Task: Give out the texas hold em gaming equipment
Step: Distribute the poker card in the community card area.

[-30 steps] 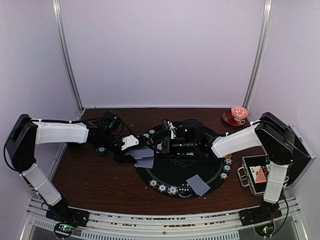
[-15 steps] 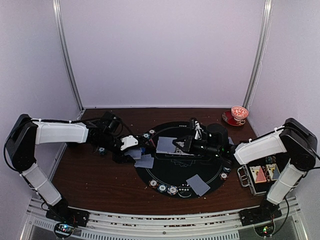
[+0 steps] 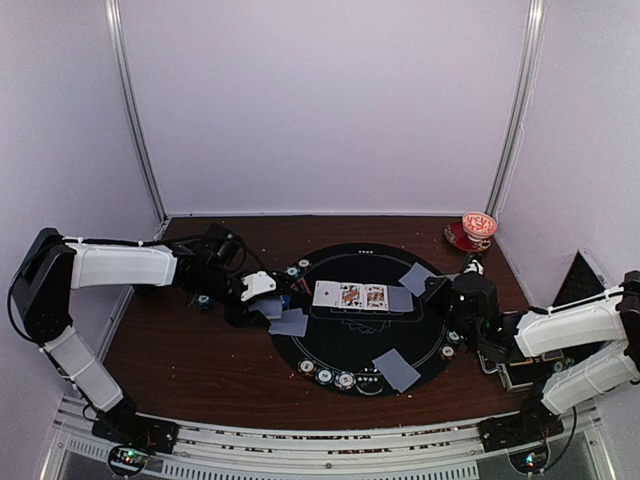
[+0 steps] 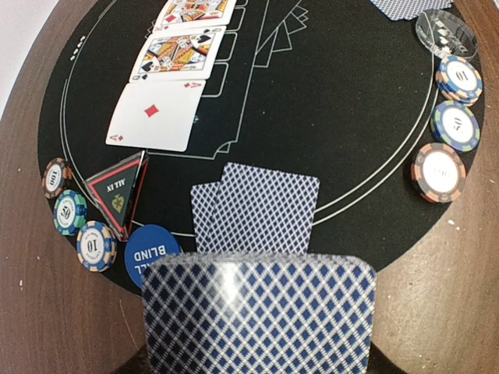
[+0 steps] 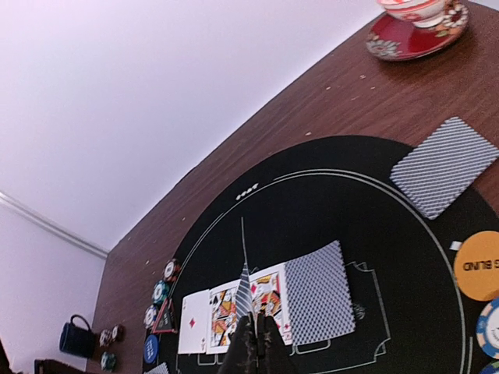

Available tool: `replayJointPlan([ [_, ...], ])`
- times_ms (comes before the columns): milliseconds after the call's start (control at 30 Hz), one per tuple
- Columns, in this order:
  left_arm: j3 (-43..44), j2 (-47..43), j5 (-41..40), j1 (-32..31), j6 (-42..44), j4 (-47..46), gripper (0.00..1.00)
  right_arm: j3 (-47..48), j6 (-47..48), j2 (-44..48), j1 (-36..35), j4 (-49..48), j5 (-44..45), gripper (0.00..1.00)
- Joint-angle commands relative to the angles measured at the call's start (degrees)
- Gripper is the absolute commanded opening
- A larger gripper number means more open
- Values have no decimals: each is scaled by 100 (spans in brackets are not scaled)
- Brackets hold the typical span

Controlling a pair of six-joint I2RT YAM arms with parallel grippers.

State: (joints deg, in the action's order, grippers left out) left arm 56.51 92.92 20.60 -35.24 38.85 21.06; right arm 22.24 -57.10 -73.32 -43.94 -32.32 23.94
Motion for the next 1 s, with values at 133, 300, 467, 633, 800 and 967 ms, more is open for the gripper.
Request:
replayJointPlan([
  [133, 27, -7, 66, 24, -72, -135, 61, -131, -1091, -269, 70, 467, 1316, 0],
  [300, 30, -2, 67, 26, -71, -134, 61, 135, -1792, -780, 107, 835, 1407, 0],
  [467, 29, -11, 60, 21, -62, -137, 61, 237, -2350, -1191, 144, 888, 1494, 0],
  [633, 32, 15, 54, 24, -56, -136, 61, 136, -2595, -1300, 188, 667, 1636, 0],
  [800, 29, 24, 49, 24, -53, -133, 61, 283, -2633, -1522, 208, 760, 1657, 0],
  [967, 30, 24, 41, 18, -58, -130, 61, 345, -2672, -1840, 254, 495, 1473, 0],
])
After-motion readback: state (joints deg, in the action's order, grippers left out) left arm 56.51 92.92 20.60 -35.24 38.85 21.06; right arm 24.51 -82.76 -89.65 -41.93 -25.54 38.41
